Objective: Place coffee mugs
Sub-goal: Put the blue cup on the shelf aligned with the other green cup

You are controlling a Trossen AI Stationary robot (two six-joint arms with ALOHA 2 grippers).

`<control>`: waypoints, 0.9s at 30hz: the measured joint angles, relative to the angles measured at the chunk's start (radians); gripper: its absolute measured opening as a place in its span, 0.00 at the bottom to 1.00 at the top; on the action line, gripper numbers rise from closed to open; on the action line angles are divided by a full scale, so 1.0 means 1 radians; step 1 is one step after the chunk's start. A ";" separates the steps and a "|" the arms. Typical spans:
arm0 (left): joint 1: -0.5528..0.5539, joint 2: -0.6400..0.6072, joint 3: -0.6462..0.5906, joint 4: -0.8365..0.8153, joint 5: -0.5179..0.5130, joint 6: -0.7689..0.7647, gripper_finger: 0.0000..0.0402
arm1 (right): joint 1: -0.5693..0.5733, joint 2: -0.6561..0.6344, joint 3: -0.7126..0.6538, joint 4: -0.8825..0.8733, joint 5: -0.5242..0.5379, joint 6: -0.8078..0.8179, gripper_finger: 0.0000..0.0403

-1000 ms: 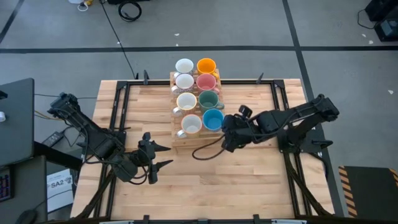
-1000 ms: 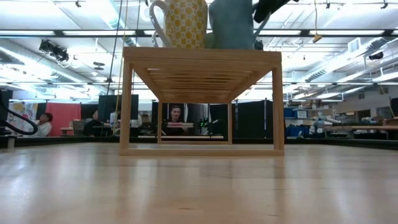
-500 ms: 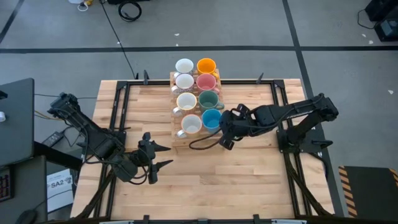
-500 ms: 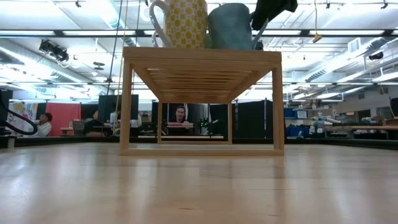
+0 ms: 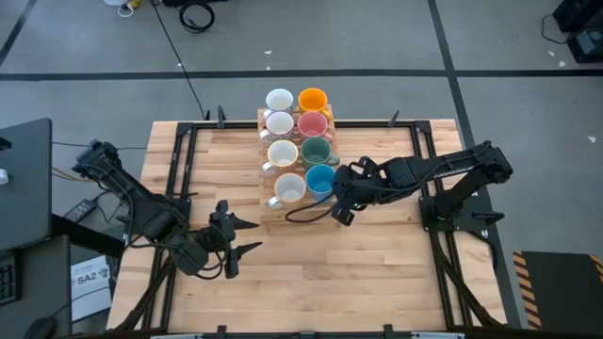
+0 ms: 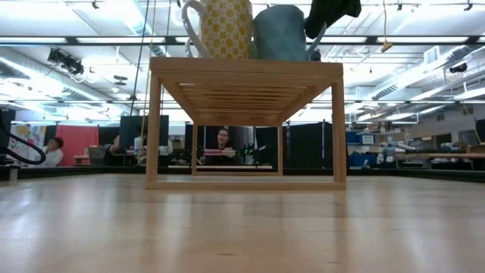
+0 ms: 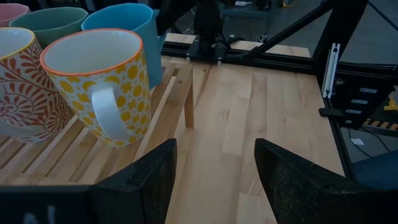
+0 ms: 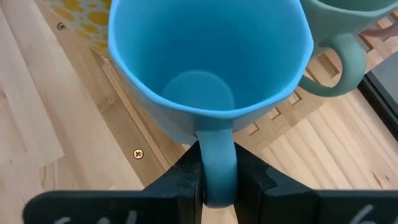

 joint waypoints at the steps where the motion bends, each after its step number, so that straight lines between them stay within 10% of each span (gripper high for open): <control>1: 0.000 0.000 0.000 0.000 0.000 0.000 0.56 | 0.000 0.000 0.000 0.000 0.000 0.000 0.17; 27: 0.000 0.000 0.000 0.000 0.000 0.000 0.56 | 0.000 0.000 0.000 0.002 -0.052 -0.058 0.34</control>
